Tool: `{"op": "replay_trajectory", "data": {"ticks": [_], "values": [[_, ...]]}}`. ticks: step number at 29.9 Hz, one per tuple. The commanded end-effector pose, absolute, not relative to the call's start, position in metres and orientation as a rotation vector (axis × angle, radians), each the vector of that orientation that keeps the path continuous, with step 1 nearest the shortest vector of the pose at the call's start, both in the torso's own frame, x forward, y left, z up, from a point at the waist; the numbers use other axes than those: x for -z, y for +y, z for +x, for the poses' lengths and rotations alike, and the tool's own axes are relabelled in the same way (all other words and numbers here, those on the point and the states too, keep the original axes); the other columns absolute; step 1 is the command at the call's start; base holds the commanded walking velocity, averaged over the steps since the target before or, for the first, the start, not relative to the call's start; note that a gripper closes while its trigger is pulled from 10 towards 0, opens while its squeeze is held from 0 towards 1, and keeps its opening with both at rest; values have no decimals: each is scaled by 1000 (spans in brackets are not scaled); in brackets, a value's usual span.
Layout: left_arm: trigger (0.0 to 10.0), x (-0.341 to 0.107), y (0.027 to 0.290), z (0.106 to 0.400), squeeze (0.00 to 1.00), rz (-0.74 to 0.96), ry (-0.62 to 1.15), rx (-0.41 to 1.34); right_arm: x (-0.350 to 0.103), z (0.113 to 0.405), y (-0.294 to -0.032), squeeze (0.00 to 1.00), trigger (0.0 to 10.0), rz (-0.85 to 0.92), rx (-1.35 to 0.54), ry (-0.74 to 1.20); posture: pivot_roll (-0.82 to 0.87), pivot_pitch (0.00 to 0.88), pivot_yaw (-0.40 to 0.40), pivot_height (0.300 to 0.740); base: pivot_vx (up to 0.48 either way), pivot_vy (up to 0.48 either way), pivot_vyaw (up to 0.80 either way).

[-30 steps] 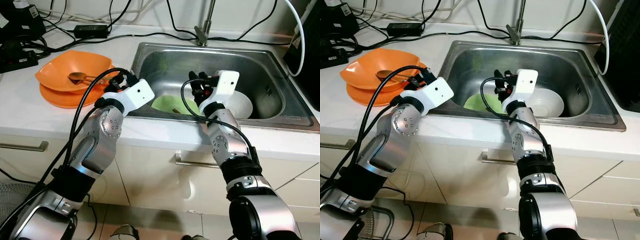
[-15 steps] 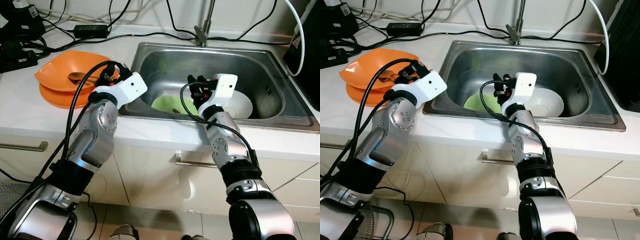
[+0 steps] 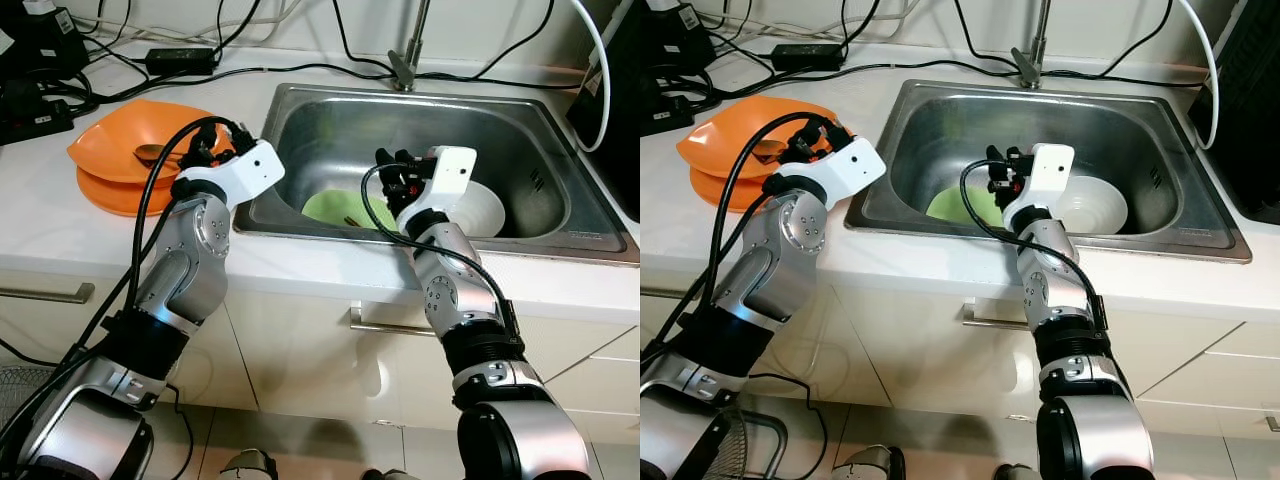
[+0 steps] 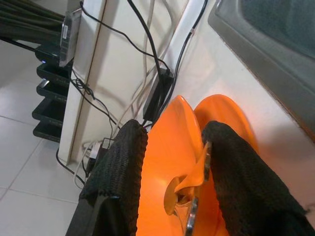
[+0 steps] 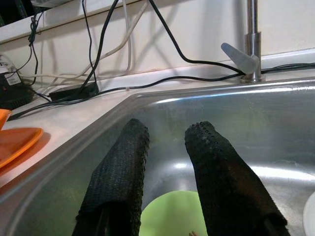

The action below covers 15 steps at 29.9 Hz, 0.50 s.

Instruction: Kitchen organization

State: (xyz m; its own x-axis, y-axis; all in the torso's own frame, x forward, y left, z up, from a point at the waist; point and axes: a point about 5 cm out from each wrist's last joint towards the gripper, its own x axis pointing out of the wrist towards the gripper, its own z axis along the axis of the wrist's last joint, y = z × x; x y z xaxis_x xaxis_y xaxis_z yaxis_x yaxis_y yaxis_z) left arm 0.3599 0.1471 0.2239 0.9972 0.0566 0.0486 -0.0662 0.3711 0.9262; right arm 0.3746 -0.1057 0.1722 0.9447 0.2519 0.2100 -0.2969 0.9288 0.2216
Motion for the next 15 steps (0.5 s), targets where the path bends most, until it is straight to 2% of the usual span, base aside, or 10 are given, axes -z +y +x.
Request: {"op": "replay_trajectory", "data": {"ticks": [1, 4, 5, 6, 7, 15], "values": [[10000, -228, 146, 362, 0, 1201, -14, -89, -173, 373, -107, 0, 10000, 254, -281, -182, 101, 75, -22, 740, 0, 0, 0], [9765, -227, 147, 362, 0, 1201, -8, -85, -173, 373, -107, 0, 10000, 255, -280, -181, 102, 76, -22, 740, 0, 0, 0], [4784, -227, 147, 362, 0, 1200, -8, -84, -173, 373, -107, 0, 10000, 254, -280, -181, 101, 75, -22, 740, 0, 0, 0], [2706, -227, 147, 363, 0, 1200, -7, -82, -173, 373, -107, 0, 10000, 255, -280, -180, 102, 74, -22, 740, 0, 0, 0], [0, -226, 147, 363, 0, 1200, -7, -80, -173, 373, -107, 0, 10000, 255, -280, -180, 101, 74, -21, 740, 0, 0, 0], [0, -224, 146, 364, 0, 1200, -4, -69, -173, 373, -107, 0, 10000, 255, -280, -177, 98, 70, -20, 740, 0, 0, 0]]}}
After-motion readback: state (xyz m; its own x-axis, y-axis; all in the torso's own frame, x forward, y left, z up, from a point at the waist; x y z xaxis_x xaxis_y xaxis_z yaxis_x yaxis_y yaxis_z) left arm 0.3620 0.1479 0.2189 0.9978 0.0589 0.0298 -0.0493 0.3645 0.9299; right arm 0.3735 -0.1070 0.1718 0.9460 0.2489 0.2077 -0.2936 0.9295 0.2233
